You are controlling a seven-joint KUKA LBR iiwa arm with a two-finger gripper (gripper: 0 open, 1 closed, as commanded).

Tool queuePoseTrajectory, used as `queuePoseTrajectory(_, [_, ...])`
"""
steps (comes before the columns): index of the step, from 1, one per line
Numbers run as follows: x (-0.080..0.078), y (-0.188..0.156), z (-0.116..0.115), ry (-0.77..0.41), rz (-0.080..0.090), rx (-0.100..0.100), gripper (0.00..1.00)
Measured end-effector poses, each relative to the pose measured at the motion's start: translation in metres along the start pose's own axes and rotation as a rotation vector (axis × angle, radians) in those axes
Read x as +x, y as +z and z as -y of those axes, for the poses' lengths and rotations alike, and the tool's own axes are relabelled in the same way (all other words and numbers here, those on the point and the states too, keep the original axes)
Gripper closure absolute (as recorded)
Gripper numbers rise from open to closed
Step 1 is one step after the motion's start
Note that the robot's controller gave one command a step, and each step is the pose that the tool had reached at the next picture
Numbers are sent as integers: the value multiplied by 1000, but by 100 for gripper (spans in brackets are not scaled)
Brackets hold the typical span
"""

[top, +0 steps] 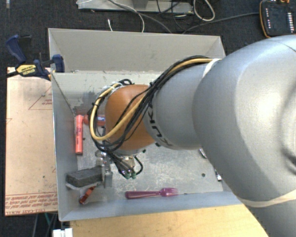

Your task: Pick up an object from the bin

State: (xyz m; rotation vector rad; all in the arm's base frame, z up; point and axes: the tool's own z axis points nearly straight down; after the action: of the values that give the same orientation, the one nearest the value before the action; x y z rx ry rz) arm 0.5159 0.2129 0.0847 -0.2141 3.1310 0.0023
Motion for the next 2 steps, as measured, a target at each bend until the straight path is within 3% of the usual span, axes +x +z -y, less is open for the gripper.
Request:
queuePoseTrajectory(1, [1, -14, 13, -22, -14, 1, 100])
queuePoseTrajectory(2, [-16, -34, 13, 10, -1, -1, 100])
